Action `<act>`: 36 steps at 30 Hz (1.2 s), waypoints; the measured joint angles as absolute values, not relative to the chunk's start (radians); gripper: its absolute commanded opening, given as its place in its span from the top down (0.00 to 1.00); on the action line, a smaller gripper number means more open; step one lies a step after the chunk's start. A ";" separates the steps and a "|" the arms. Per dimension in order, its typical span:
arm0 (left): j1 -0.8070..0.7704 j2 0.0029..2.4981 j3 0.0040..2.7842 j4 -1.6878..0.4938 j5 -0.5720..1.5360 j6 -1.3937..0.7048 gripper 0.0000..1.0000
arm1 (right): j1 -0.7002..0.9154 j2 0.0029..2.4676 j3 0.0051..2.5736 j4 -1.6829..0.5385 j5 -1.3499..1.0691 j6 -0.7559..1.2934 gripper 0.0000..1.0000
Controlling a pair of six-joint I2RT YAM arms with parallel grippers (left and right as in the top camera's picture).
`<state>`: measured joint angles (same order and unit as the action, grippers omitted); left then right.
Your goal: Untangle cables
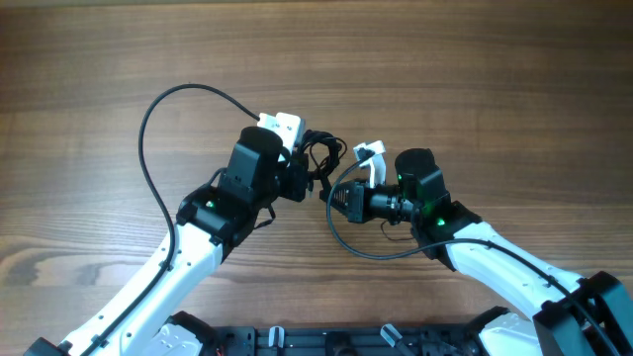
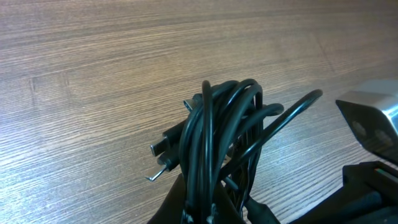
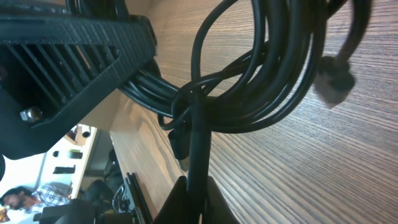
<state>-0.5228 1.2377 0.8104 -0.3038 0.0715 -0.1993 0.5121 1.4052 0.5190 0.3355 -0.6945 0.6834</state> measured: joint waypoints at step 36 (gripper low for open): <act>-0.522 1.238 0.811 -0.314 0.163 -0.072 0.96 | 0.498 1.405 0.519 0.407 -0.712 1.074 0.95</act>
<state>-0.5217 1.2377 0.8108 -0.3141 0.1631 -0.0715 0.4976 1.4052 0.5186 0.4068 -0.7124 1.0737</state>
